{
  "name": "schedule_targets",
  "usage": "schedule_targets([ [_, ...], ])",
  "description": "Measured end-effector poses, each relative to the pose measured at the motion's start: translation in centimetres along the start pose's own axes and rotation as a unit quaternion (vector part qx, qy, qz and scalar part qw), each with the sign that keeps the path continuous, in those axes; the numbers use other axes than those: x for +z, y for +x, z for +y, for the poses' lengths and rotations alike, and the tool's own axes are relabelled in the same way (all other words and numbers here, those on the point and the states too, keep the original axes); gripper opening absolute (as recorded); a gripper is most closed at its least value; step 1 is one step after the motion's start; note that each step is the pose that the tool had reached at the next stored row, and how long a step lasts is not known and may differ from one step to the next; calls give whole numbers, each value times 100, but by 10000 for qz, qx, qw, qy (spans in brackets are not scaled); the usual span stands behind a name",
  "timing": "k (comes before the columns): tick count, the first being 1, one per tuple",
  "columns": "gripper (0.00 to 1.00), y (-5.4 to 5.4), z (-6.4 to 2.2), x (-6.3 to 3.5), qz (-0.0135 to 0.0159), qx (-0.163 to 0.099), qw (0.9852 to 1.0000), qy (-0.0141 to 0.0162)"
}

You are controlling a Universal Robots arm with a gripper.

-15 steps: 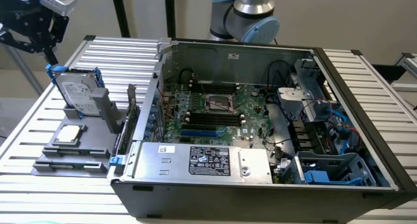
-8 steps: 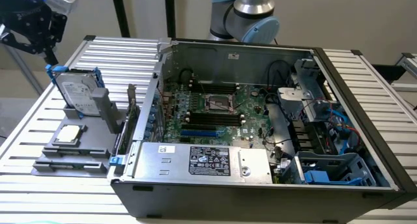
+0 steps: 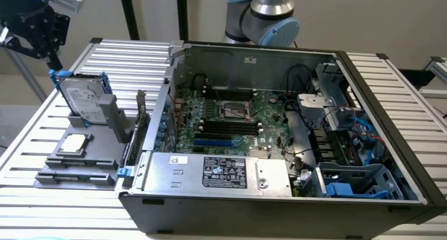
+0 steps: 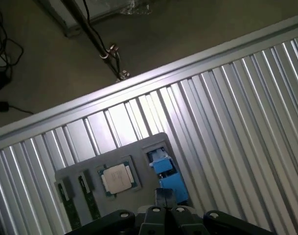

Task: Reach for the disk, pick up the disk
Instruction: 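Pick up the disk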

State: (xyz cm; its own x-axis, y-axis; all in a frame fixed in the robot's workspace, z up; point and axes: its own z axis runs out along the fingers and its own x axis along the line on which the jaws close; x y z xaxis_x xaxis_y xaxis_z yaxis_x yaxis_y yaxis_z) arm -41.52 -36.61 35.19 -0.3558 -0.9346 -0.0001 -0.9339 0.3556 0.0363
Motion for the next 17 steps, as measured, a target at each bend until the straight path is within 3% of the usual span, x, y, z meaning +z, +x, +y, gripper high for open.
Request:
schedule_targets([
  [8,11,-11,-8,4,12,-339,9994,0],
  [17,11,-22,-5,4,25,-763,9971,12],
])
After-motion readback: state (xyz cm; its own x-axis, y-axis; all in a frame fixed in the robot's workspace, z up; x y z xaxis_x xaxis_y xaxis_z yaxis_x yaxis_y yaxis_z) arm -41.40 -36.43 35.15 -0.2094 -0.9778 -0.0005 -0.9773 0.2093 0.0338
